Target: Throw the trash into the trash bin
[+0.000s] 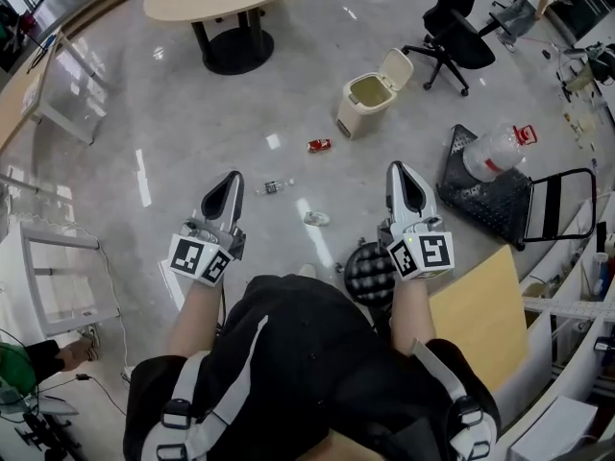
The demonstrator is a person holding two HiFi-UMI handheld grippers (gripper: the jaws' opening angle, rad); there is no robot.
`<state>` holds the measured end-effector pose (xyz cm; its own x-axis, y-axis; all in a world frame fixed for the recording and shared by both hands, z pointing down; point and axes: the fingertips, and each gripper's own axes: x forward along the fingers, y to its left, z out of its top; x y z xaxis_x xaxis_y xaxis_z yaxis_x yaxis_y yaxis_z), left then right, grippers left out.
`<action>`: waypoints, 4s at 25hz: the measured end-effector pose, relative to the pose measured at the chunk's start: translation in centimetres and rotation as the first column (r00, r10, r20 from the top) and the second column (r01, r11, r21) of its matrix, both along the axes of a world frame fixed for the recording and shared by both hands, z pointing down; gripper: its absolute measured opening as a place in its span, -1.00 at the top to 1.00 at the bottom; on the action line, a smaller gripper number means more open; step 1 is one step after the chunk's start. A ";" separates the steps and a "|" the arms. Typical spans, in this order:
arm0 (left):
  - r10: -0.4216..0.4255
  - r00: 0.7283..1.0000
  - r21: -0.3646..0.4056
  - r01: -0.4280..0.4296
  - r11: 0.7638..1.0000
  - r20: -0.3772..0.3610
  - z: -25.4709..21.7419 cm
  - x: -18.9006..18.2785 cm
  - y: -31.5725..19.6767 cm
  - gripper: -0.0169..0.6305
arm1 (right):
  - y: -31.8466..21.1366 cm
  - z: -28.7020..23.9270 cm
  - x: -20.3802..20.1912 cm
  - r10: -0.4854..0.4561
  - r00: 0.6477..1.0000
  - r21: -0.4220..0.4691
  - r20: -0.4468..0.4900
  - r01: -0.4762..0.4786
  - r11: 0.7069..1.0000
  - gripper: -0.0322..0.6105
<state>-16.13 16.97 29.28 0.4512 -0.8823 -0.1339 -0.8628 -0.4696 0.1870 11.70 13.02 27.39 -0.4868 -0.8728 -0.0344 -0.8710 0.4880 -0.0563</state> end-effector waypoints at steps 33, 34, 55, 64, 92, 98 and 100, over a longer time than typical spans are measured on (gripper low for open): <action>0.280 0.955 -0.178 -0.260 0.949 0.101 13.7 4.9 -17.2 0.95 | -11.8 17.3 -5.9 -0.034 0.992 -0.217 -0.122 0.007 0.976 0.88; 0.292 0.951 -0.185 -0.270 0.945 0.103 14.6 4.8 -17.6 0.95 | -11.9 18.3 -6.0 -0.033 0.991 -0.230 -0.131 0.002 0.973 0.88; 0.402 0.908 -0.228 -0.370 0.901 0.117 37.9 5.7 -18.1 0.95 | -10.8 46.0 -11.5 -0.318 0.910 -0.379 -0.268 0.204 0.903 0.88; 0.505 0.853 -0.221 -0.470 0.854 0.135 49.6 5.4 -17.9 0.95 | -10.3 63.5 -12.2 -0.495 0.795 -0.442 -0.350 0.326 0.836 0.77; 0.523 0.852 -0.316 -0.493 0.810 0.011 68.1 5.6 -10.5 0.95 | -0.1 99.0 -10.3 -0.944 0.200 -0.918 -0.261 0.252 0.307 -0.28; 0.500 0.866 -0.346 -0.470 0.812 -0.002 69.5 4.5 -9.8 0.95 | 1.2 102.4 -9.6 -0.957 0.107 -0.938 -0.269 0.199 0.285 -0.32; 0.492 0.870 -0.356 -0.463 0.812 -0.008 69.9 4.2 -9.5 0.95 | 1.5 103.4 -9.5 -0.960 0.085 -0.942 -0.268 0.183 0.280 -0.32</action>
<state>-11.95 7.47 99.22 0.8236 -0.5361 0.1852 -0.5651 -0.7476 0.3489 2.23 14.54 130.74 -0.2346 0.2217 0.9465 -0.0402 0.9706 -0.2373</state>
